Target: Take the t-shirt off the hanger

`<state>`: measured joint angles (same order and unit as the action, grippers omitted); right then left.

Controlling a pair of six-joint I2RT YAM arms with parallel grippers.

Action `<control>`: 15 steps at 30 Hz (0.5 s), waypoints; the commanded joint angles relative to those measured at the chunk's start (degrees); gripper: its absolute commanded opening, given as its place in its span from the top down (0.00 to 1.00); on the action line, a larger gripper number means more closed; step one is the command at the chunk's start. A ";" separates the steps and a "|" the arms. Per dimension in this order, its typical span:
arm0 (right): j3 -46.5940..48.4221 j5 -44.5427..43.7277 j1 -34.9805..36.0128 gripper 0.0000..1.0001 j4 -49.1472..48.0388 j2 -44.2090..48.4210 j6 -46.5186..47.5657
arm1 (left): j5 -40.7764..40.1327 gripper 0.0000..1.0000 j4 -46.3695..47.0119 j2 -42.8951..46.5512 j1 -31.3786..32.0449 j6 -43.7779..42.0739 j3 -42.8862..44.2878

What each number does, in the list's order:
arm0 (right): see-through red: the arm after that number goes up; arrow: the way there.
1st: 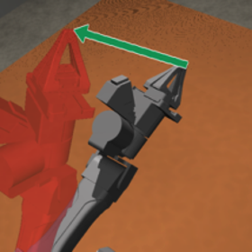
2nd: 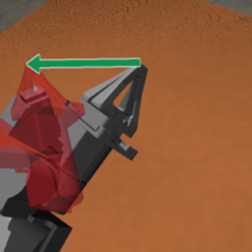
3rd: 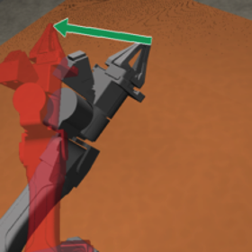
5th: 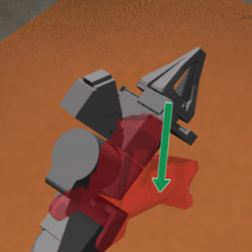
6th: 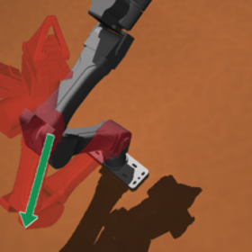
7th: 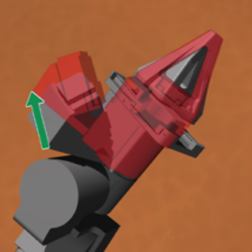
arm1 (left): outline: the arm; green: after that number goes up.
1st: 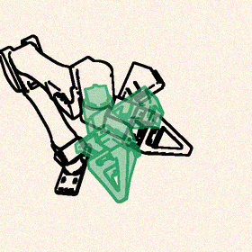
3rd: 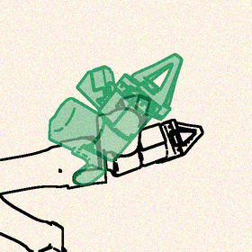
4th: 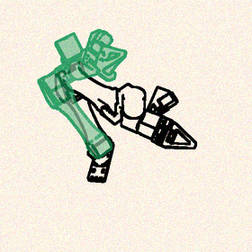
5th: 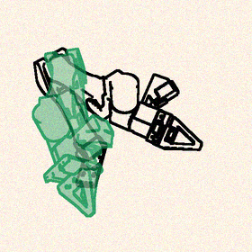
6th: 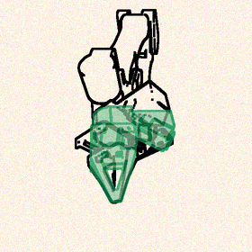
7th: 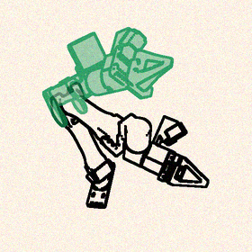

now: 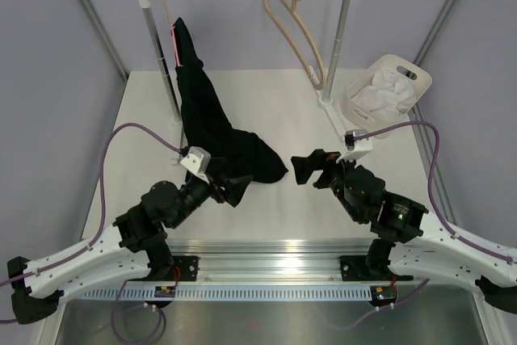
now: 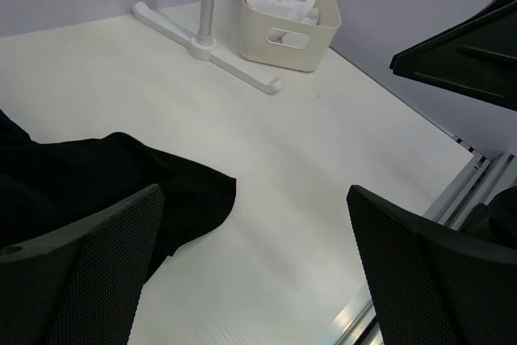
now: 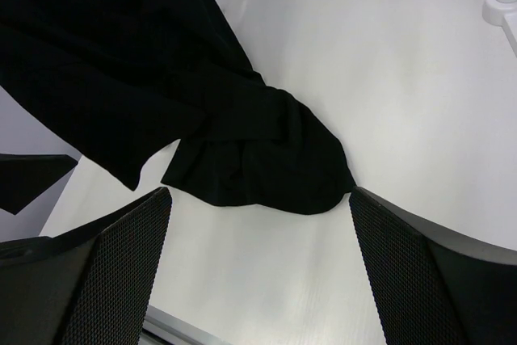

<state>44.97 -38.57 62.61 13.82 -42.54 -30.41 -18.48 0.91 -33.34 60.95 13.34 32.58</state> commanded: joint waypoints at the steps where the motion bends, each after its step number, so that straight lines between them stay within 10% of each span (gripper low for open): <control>1: 0.03 -2.74 0.32 0.00 -1.08 0.71 0.18 | -0.94 0.01 2.52 0.91 0.22 -0.16 0.91; 10: 0.91 -2.92 0.41 0.00 -1.34 -1.13 2.37 | -6.64 0.01 -1.07 -2.76 0.22 2.03 4.94; 15: 1.00 1.99 0.41 0.00 -1.87 -2.54 4.48 | -18.94 0.01 -17.23 -7.96 0.22 3.70 22.85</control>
<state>44.97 -38.04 62.61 13.74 -44.62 -28.16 -27.18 -10.96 -40.32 60.97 14.96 45.50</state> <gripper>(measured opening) 0.993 0.985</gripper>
